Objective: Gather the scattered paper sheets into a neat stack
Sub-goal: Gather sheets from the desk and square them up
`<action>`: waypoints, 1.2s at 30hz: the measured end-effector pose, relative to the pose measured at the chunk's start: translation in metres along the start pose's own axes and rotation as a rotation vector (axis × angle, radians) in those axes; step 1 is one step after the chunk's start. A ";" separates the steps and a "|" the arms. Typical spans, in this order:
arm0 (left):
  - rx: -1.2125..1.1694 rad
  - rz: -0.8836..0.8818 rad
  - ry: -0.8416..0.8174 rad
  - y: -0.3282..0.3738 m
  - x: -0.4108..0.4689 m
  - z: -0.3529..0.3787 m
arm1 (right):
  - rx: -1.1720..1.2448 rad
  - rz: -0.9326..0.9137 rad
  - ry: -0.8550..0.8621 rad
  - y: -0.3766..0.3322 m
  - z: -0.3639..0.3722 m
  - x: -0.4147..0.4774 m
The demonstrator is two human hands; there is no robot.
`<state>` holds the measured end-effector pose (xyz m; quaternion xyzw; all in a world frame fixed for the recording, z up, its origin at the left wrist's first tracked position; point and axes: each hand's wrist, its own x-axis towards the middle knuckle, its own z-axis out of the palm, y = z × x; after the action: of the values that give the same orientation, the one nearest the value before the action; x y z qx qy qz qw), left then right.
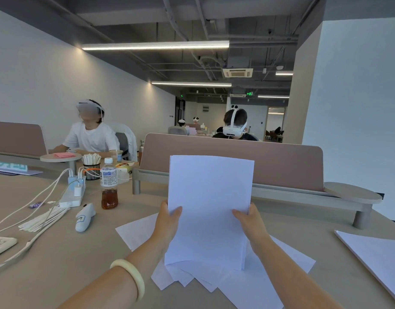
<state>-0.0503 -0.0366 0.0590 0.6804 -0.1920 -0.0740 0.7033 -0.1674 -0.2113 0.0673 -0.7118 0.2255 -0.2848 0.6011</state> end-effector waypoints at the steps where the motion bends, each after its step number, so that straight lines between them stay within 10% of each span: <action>1: 0.006 0.000 0.001 0.001 0.000 0.000 | 0.001 0.001 0.000 0.001 0.000 0.001; 36: 0.036 -0.056 -0.023 -0.023 -0.003 0.000 | -0.045 0.042 0.011 0.023 0.009 -0.007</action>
<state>-0.0496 -0.0369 0.0363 0.6972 -0.1825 -0.0980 0.6863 -0.1660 -0.2037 0.0421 -0.7188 0.2500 -0.2708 0.5895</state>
